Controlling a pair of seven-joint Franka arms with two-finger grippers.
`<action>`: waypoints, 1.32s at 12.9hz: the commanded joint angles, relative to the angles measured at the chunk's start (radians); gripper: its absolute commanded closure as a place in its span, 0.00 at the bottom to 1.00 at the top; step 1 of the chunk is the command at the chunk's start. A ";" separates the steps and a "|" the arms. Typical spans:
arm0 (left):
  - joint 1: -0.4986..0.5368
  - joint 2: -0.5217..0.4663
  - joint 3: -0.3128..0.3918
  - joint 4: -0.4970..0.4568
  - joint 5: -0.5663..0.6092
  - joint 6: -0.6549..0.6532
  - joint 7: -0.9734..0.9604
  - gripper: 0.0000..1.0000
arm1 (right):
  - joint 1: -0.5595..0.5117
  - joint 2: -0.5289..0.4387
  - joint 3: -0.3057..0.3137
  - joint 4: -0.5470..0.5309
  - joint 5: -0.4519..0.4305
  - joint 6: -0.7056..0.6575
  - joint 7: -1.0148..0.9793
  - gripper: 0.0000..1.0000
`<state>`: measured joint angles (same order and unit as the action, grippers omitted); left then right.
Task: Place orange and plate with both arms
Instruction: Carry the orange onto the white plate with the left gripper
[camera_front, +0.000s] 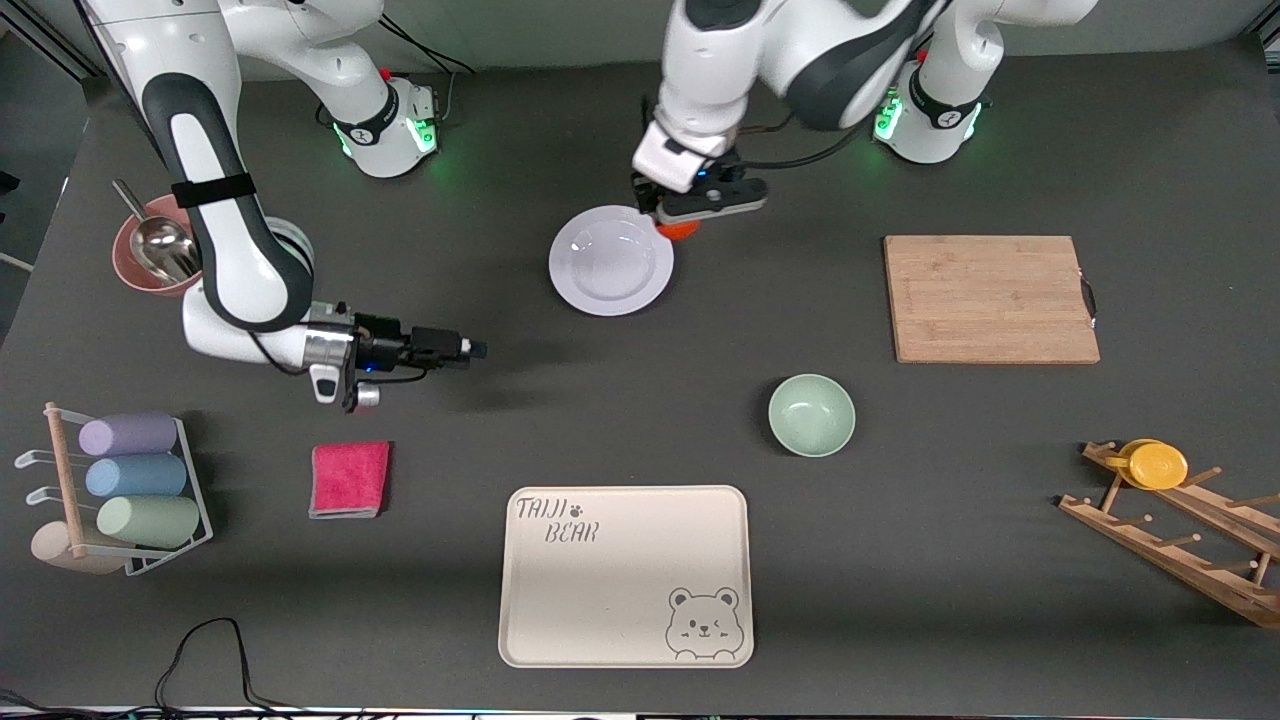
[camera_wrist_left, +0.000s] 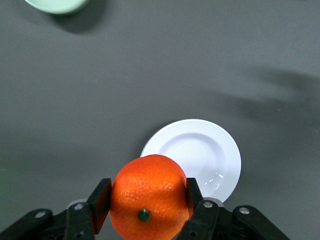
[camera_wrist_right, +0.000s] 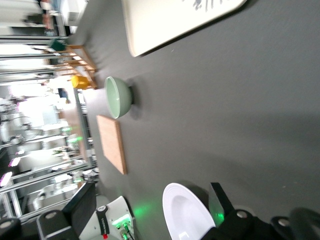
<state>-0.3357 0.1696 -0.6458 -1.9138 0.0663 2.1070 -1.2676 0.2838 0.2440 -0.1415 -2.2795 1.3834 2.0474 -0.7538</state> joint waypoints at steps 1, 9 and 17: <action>-0.124 0.264 0.008 0.152 0.238 -0.001 -0.268 1.00 | 0.015 -0.063 -0.009 -0.205 0.202 0.030 -0.281 0.00; -0.245 0.490 0.040 0.180 0.449 0.114 -0.544 1.00 | 0.048 -0.092 -0.010 -0.393 0.333 0.031 -0.446 0.00; -0.307 0.502 0.075 0.180 0.523 0.130 -0.664 0.00 | 0.100 -0.037 -0.009 -0.426 0.381 0.030 -0.545 0.00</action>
<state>-0.6205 0.6654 -0.5915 -1.7563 0.5566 2.2332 -1.9039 0.3578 0.1909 -0.1418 -2.6976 1.7133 2.0654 -1.2419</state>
